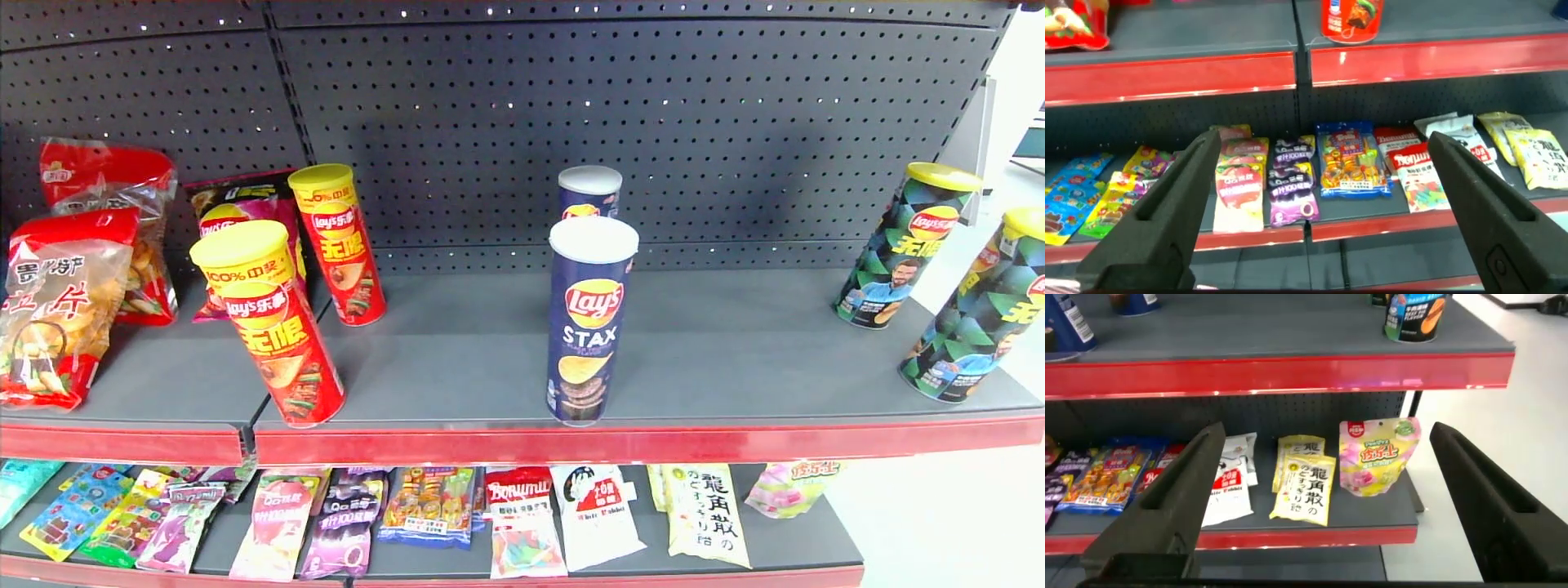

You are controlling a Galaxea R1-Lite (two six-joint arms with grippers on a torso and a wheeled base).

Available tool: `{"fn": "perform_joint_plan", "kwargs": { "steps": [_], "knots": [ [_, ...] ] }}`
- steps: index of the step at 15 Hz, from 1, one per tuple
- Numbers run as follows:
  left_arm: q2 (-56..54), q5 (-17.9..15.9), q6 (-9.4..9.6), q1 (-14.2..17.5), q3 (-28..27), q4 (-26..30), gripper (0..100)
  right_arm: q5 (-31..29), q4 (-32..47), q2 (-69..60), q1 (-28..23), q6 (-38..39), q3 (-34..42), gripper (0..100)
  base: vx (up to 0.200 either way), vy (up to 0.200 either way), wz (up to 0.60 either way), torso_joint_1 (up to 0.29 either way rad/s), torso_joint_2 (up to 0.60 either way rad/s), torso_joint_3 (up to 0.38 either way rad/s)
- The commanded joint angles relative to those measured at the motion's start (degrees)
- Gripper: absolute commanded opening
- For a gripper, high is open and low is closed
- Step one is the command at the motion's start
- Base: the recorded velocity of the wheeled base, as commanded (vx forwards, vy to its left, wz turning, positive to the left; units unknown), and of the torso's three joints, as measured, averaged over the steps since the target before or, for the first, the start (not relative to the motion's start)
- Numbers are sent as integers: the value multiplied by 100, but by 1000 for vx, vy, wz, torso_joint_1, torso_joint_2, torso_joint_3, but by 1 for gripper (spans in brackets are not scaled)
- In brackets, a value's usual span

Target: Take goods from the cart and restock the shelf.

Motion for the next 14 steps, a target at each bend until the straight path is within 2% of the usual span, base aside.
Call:
{"fn": "perform_joint_plan", "kwargs": {
  "steps": [1,3,14],
  "knots": [
    [-53,40,-1,109,-2,-5,100,-2,8,5,1,-5,9,100,0,0,0,0,0,0],
    [-132,48,-9,495,-2,-5,100,-2,-1,5,1,3,9,100,0,0,0,0,0,0],
    [-466,48,-9,372,-2,-5,100,-2,8,5,1,3,9,100,0,0,0,0,0,0]
  ]
}}
